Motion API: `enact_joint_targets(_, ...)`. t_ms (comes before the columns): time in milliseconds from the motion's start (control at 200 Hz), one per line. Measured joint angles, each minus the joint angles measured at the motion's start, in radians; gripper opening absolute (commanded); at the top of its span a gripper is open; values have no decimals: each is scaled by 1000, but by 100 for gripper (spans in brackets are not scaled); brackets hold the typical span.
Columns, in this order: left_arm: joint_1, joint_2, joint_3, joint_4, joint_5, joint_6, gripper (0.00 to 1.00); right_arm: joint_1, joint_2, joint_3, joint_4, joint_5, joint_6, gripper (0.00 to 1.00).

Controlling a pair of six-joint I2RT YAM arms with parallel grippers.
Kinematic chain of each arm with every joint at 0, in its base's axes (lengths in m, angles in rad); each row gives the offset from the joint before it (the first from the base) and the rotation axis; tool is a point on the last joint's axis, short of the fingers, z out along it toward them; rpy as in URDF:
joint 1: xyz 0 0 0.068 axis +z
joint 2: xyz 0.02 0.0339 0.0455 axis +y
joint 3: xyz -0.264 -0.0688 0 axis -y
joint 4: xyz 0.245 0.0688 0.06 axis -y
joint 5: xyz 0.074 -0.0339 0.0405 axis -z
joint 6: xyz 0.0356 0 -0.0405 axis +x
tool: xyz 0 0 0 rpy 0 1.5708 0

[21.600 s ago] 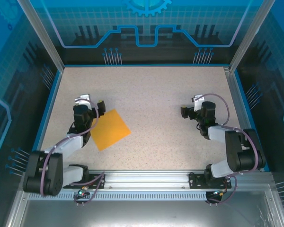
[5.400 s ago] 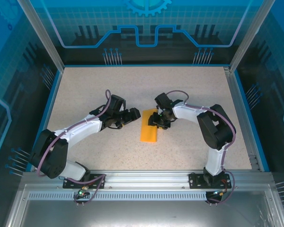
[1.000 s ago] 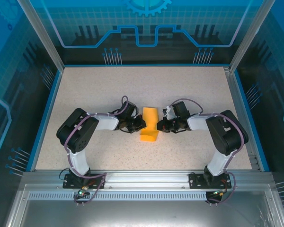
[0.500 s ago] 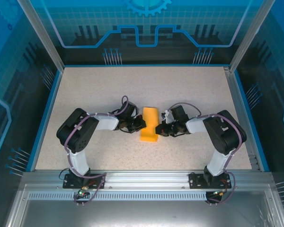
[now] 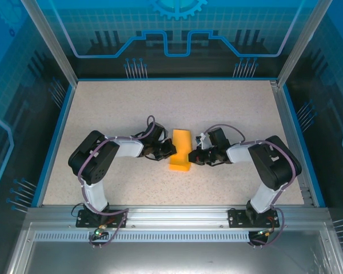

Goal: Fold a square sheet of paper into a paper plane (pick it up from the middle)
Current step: Fold the square sheet of paper in half at the center of the table.

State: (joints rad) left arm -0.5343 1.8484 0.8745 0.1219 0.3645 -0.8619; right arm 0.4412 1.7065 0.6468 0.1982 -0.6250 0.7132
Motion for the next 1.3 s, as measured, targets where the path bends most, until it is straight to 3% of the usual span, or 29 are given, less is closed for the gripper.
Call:
enact_joint_targets(610,0,0,2,-4,0,0,0,23,2,-44,13,14,-14,0)
enact_joint_targets(895,0,0,2,-3,0,0,0,36,-85,-59,-18,15,-13,0)
enact_joint_targets(1300,0,0,2,-4,0,1,0,54,-44,-93,-3,19,-7,0)
